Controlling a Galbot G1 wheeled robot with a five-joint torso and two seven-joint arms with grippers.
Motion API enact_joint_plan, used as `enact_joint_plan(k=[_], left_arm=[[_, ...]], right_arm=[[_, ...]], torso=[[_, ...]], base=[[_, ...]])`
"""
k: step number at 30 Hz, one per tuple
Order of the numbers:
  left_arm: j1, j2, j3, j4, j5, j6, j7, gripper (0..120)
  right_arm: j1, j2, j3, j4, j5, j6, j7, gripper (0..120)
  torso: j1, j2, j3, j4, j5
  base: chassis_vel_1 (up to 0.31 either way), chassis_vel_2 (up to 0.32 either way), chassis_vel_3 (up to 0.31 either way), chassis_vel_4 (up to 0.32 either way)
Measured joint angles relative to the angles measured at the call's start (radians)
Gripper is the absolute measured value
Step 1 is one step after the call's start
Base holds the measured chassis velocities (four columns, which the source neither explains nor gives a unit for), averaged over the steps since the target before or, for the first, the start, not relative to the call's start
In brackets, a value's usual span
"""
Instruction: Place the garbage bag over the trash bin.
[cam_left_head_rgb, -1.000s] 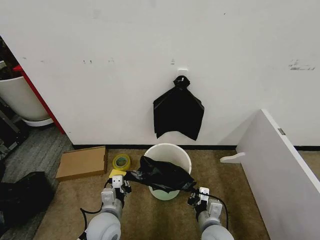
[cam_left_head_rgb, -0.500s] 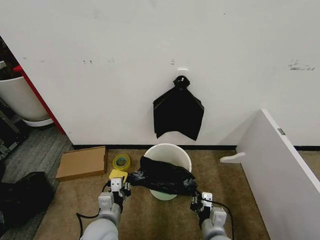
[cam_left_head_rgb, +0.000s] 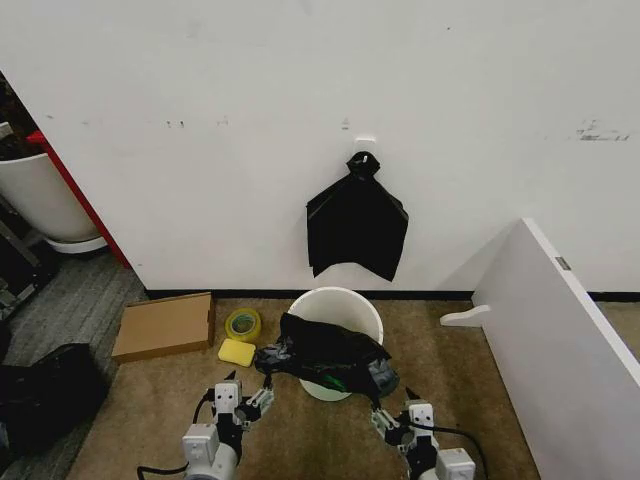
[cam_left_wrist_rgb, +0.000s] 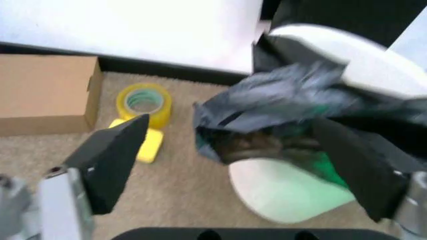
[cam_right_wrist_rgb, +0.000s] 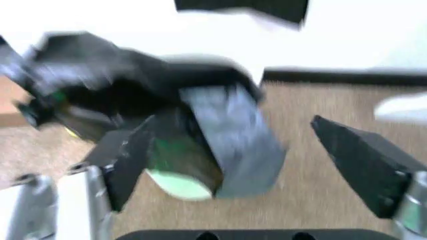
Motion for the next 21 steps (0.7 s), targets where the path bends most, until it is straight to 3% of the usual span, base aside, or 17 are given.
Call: enact_joint_plan(k=[3, 6, 10, 12, 15, 21], left_arm=[[0.014, -0.007, -0.004, 0.002, 0.013, -0.048, 0.035, 100], [0.042, -0.010, -0.030, 0.010, 0.040, -0.137, 0.144, 100], [0.061, -0.012, -0.063, 0.010, 0.061, -0.182, 0.212, 100], [0.077, -0.016, -0.100, 0.014, 0.105, -0.218, 0.250, 100], [0.088, -0.024, -0.126, 0.020, 0.144, -0.239, 0.256, 100], [0.112, -0.063, -0.131, 0.021, 0.158, -0.260, 0.255, 100]], right_arm=[[-0.020, -0.020, 0.038, 0.060, 0.014, -0.015, -0.032, 98], [-0.011, -0.054, 0.104, 0.117, 0.082, -0.049, -0.075, 100], [0.042, -0.088, 0.157, 0.126, 0.190, -0.079, -0.101, 100], [0.151, -0.157, 0.212, 0.098, 0.357, -0.136, -0.152, 100], [0.278, -0.256, 0.226, 0.055, 0.486, -0.205, -0.215, 100], [0.554, -0.401, 0.094, -0.082, 0.623, -0.348, -0.309, 100]], torso=[[0.000, 0.000, 0.000, 0.0000, -0.0001], [0.000, 0.000, 0.000, -0.0002, -0.0002], [0.000, 0.000, 0.000, -0.0002, 0.0002], [0.000, 0.000, 0.000, 0.0000, 0.0002], [0.000, 0.000, 0.000, -0.0001, 0.0003], [0.000, 0.000, 0.000, 0.0002, 0.0002]], base=[[0.000, 0.000, 0.000, 0.000], [0.000, 0.000, 0.000, 0.000], [0.000, 0.000, 0.000, 0.000], [0.000, 0.000, 0.000, 0.000], [0.000, 0.000, 0.000, 0.000], [0.000, 0.000, 0.000, 0.000]])
